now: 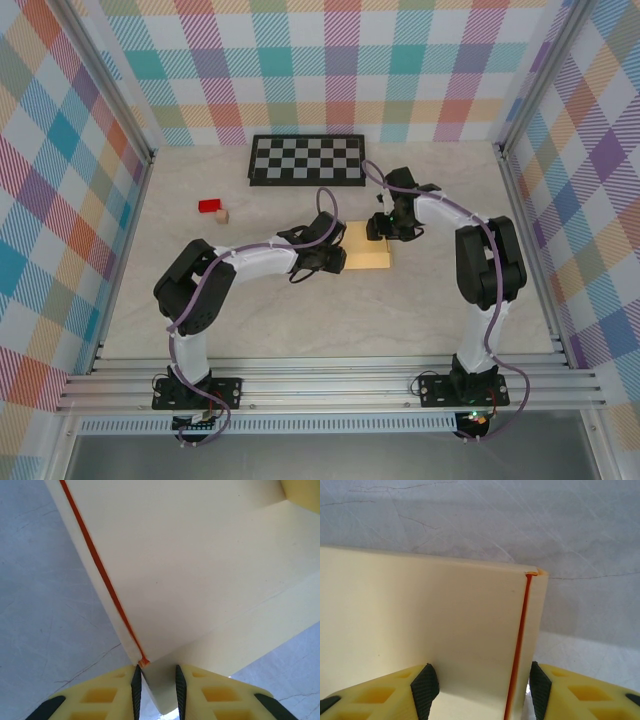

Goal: Fold the paper box

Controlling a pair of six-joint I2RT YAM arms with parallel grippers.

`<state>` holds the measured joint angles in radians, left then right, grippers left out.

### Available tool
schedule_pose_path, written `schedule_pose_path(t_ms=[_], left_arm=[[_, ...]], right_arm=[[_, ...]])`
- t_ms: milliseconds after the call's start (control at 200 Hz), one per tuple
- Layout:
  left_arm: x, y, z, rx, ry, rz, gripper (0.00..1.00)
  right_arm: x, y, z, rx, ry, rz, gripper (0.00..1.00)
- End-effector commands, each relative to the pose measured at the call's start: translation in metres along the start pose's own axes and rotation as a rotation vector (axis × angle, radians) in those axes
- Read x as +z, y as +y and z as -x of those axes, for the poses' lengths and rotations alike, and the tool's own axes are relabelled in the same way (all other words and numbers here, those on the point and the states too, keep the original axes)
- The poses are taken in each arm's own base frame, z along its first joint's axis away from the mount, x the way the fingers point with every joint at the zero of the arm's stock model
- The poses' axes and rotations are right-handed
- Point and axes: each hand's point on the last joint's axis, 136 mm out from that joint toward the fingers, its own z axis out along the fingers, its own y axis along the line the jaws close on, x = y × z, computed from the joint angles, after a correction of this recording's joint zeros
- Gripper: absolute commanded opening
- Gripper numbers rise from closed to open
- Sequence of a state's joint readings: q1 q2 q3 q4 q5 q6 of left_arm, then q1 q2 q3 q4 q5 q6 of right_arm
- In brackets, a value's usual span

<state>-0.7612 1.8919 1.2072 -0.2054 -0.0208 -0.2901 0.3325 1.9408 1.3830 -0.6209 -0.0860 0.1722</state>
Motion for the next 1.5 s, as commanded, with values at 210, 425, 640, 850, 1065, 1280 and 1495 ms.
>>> schedule_pose_path(t_ms=[210,425,640,850,1065,1280,1495], left_arm=[[0.019,0.011,0.005,0.057,-0.019,-0.018,0.34],[0.020,0.012,0.010,0.048,-0.023,-0.035,0.40],[0.021,0.016,0.018,0.018,-0.032,-0.045,0.47],[0.013,0.013,0.028,-0.051,-0.077,-0.088,0.53],[0.003,0.008,0.038,-0.098,-0.113,-0.124,0.56],[0.002,0.027,0.043,-0.186,-0.127,-0.067,0.59],[0.003,0.032,0.033,-0.286,-0.094,-0.068,0.57]], right_arm=[[0.019,-0.004,-0.037,-0.033,0.164,-0.007,0.56],[0.019,-0.003,-0.037,-0.036,0.169,0.001,0.56],[0.021,-0.003,-0.039,-0.034,0.175,0.006,0.56],[0.021,-0.005,-0.041,-0.040,0.178,-0.002,0.56],[0.019,-0.005,-0.039,-0.041,0.173,-0.005,0.56],[0.017,-0.005,-0.038,-0.041,0.169,-0.009,0.56],[0.015,-0.006,-0.036,-0.036,0.167,-0.014,0.56]])
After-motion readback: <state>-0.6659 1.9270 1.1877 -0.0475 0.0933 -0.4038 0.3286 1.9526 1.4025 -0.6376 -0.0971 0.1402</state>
